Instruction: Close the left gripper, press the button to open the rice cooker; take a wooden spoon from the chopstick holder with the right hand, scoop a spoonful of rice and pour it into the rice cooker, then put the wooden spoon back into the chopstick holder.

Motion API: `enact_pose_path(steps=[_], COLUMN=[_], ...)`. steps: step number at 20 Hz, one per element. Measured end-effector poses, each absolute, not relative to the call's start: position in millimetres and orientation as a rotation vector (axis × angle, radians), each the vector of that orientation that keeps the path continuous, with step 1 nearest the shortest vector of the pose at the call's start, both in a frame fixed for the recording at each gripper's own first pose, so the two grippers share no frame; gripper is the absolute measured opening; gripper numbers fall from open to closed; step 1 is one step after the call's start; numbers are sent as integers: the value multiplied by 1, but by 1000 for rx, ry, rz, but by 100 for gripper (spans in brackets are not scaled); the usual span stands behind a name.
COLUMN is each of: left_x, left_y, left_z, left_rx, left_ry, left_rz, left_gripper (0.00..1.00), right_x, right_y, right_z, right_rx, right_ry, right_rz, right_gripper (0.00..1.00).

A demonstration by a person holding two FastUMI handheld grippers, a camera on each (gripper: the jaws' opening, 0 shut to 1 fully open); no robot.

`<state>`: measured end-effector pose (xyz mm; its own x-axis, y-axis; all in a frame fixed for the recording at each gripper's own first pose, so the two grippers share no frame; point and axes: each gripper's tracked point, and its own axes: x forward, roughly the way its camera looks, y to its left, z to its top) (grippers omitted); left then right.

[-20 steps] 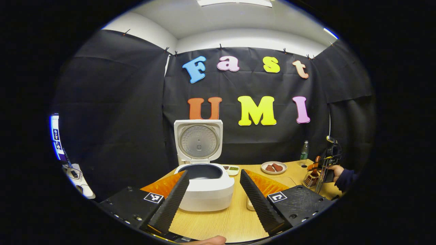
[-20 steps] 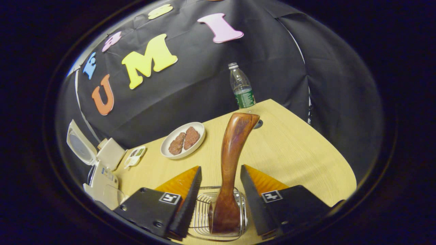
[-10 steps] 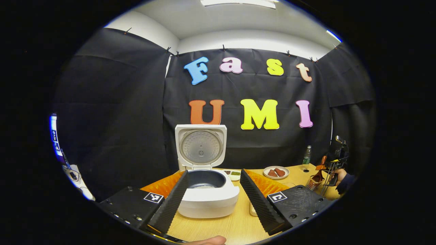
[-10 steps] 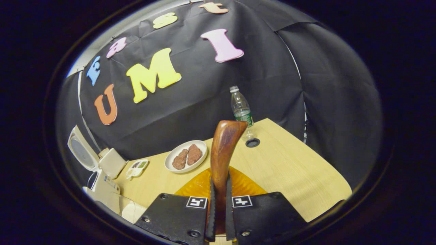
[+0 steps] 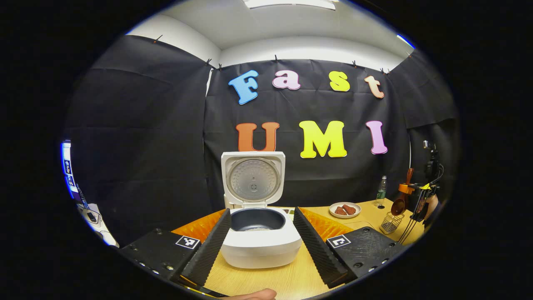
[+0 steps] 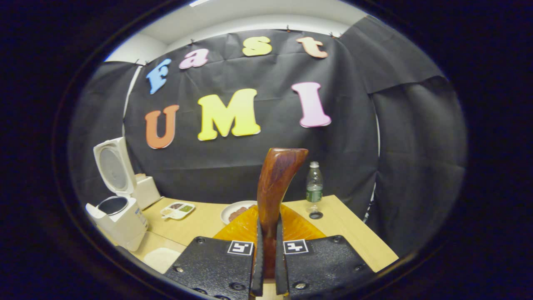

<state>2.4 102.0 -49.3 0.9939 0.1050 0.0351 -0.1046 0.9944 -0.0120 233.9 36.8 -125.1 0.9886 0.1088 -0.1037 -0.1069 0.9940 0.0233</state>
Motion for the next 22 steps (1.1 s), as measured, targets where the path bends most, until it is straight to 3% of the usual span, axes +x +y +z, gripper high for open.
enact_pose_path(steps=[13, 22], left_x=[-8, -1], left_y=[128, 127], left_z=[-56, -66], left_rx=[-46, -53], left_ry=[-38, -23], left_rz=[123, 112], left_gripper=[95, 95], right_x=[211, 221], right_y=[171, 212], right_z=[-143, -212], right_rx=[35, -67], right_ry=[127, 165], right_rz=[261, 134], right_gripper=[12, 12])
